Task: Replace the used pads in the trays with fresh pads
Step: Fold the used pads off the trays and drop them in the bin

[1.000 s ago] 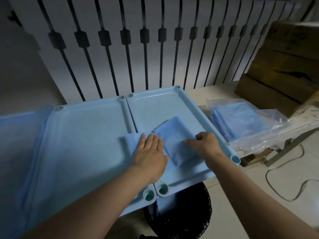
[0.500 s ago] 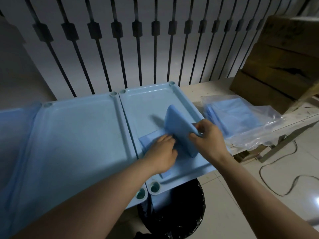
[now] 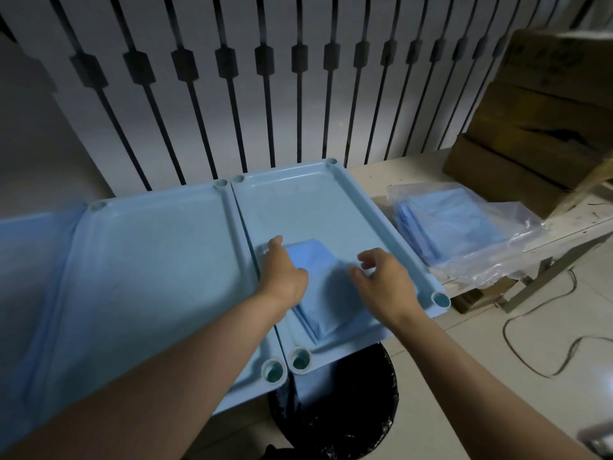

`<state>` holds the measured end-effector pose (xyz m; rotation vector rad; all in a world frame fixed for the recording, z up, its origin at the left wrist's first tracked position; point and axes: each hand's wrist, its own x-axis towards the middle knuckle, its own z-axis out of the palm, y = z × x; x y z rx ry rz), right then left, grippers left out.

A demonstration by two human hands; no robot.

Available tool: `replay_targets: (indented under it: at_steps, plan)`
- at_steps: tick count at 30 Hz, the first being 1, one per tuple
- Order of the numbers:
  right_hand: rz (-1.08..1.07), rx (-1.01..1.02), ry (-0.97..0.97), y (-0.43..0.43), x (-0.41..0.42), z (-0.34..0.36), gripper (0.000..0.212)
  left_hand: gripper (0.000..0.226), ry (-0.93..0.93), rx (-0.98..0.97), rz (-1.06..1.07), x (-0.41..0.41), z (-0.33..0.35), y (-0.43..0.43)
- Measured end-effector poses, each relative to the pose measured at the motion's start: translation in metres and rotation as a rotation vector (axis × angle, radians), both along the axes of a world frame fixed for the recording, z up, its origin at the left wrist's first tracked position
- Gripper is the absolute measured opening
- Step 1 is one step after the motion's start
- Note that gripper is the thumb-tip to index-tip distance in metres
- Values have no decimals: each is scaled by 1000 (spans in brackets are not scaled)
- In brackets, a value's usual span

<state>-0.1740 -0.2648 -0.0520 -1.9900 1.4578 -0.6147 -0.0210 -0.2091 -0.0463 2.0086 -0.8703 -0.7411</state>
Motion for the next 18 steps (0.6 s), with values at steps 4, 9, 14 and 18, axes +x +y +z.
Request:
replay_targets:
  at_steps: [4, 9, 14, 18]
  plan:
    - [27, 256, 173, -10, 5, -5, 41, 78, -320, 50, -201, -5, -3, 11]
    - [-9, 307, 18, -16, 7, -9, 40, 69, -794, 145, -417, 0, -9, 28]
    - [-43, 146, 148, -23, 2, -16, 25, 82, -891, 253, -638, 6, -14, 19]
    - [121, -309, 179, -19, 12, -18, 45, 103, -914, 407, -743, 11, -17, 16]
